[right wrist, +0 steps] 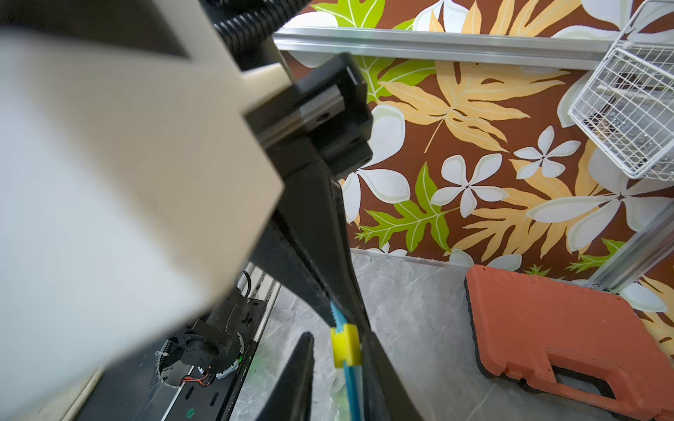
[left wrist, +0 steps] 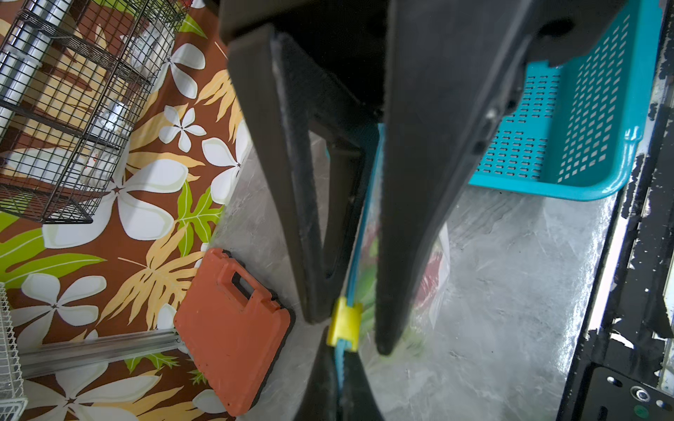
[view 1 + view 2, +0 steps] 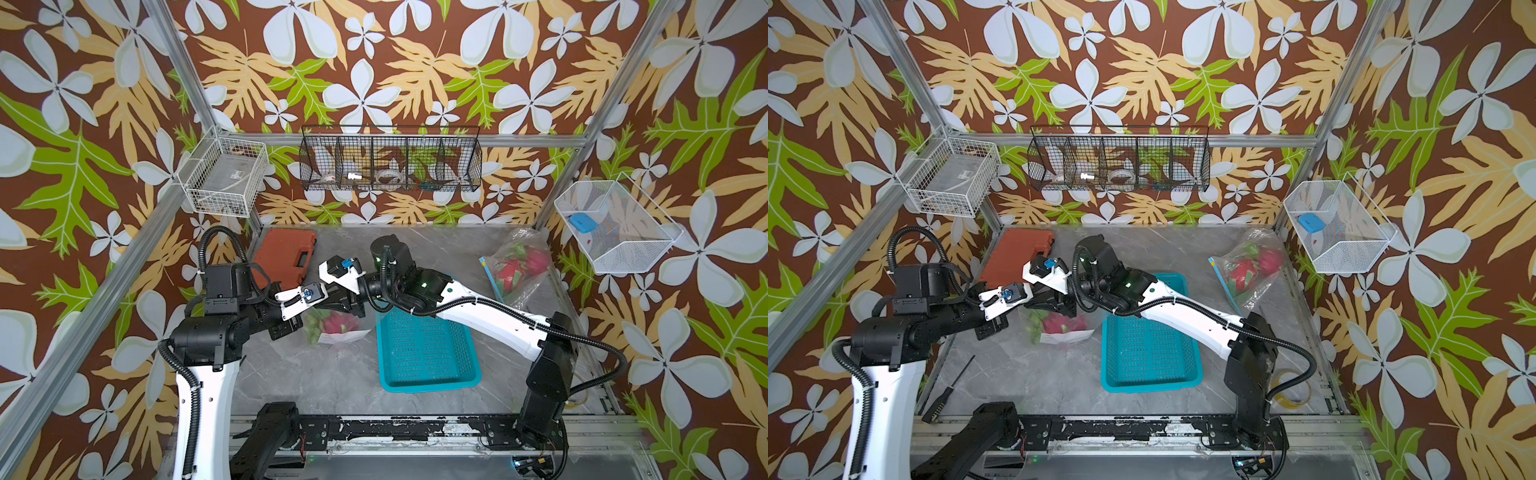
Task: Open the zip-top bag and take out the dragon fruit
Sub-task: Unzip the zipper on the zipper food storage bag.
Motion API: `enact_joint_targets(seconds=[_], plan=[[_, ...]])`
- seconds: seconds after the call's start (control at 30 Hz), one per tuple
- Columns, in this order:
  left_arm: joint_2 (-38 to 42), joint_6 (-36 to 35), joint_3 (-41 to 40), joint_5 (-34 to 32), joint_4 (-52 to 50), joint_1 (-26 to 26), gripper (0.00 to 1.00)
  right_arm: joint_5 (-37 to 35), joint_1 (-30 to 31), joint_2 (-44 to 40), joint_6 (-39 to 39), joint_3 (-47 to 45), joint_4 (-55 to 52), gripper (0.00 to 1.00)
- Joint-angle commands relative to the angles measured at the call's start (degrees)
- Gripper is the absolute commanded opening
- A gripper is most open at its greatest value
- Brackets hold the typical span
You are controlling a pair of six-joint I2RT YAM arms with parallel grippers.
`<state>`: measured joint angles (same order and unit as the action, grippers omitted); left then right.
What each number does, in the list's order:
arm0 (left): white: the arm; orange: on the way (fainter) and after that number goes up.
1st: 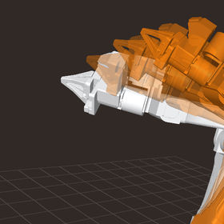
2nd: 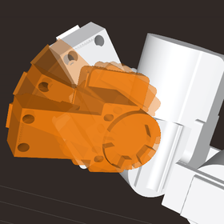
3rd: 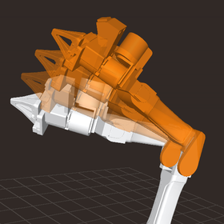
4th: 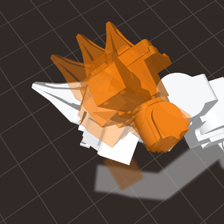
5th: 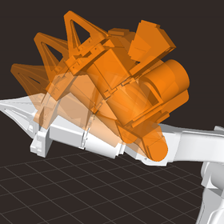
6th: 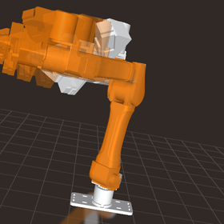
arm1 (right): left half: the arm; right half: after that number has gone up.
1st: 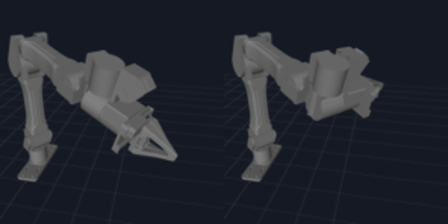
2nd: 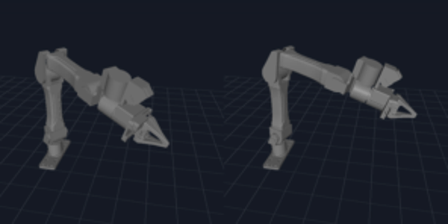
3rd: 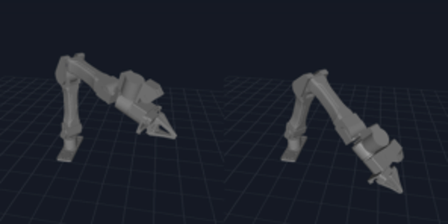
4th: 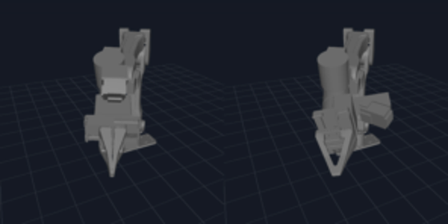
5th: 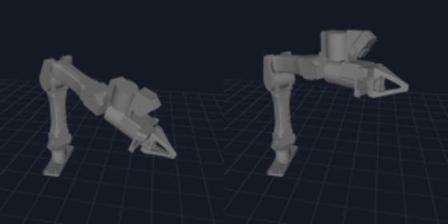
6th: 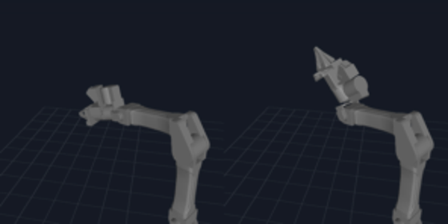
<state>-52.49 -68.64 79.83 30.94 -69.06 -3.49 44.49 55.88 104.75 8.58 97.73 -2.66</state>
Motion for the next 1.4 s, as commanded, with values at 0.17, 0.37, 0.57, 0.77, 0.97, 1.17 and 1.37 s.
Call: enact_joint_targets(seconds=[0.17,0.37,0.57,0.77,0.97,1.17,1.37], plan=[[0.2,1.0,-0.2,0.6,1.7,-0.1,0.00,0.5,0.2,0.4,-2.7,-0.7,4.0,0.11],[0.5,0.9,-0.1,-0.8,1.8,-0.1,0.00,-0.8,0.1,0.1,-1.9,-1.2,3.2,0.00],[0.5,0.9,-0.2,-3.8,3.2,-0.1,0.00,-1.2,-1.6,-1.9,-1.2,-3.2,0.5,0.00],[0.6,1.3,-0.9,-7.0,6.3,-0.1,0.00,-2.6,-3.2,-5.2,0.5,-7.0,-1.3,0.00],[0.8,1.2,-1.7,-11.3,9.6,-0.1,0.00,-3.2,-4.9,-7.6,0.7,-9.6,-4.1,0.00],[0.5,1.1,-1.4,-13.6,11.5,-0.1,0.00,-4.9,-5.9,-10.6,1.2,-13.4,-4.2,0.00],[-0.2,1.0,-1.4,-16.2,12.8,-0.1,0.00,-5.4,-8.4,-13.6,-0.4,-17.7,-3.9,0.00]])
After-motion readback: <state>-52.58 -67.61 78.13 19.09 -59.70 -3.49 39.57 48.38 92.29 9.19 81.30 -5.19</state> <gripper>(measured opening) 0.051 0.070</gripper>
